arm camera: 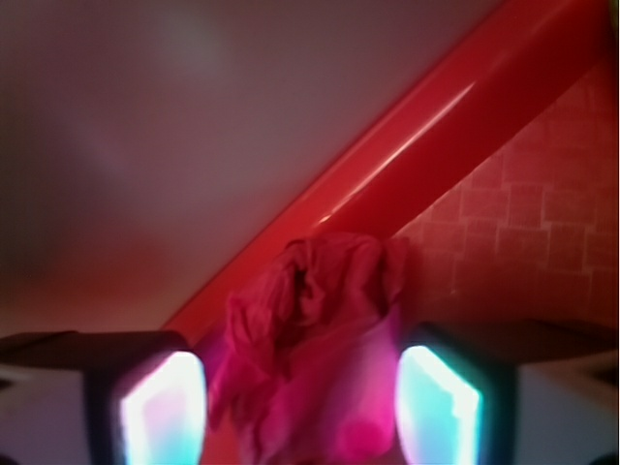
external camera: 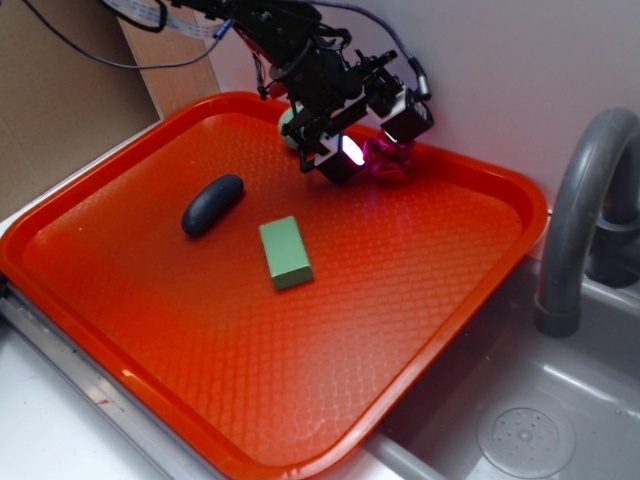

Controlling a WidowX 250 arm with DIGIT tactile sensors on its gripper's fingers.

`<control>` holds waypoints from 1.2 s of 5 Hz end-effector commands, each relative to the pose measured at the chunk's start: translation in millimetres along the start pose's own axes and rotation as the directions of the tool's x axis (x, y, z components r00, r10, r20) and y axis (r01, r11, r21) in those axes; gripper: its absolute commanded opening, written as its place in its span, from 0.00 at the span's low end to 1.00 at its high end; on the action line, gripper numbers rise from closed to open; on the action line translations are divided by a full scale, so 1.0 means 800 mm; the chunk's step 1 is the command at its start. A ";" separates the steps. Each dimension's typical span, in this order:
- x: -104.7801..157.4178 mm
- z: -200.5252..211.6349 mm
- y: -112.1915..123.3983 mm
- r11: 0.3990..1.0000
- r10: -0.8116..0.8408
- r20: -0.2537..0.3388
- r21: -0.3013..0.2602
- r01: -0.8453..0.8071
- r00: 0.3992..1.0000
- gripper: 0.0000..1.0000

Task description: Grab the red paper.

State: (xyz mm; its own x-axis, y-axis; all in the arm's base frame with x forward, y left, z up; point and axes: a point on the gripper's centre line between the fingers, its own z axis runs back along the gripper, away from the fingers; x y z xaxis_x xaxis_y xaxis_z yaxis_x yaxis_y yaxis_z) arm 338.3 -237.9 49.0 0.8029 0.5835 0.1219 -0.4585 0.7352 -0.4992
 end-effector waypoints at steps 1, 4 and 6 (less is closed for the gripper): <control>0.012 0.015 -0.017 0.996 -0.065 0.033 0.065 0.063 0.997 0.00; -0.014 0.132 0.002 0.891 -0.361 -0.045 0.278 0.359 0.931 0.00; -0.057 0.226 0.021 0.869 -0.413 -0.152 0.229 0.439 0.898 0.00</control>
State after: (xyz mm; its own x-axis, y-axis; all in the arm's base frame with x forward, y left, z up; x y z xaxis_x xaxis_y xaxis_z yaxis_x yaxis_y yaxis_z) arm 218.9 -187.6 163.7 0.9747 0.1690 0.1465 -0.1496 0.9796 -0.1343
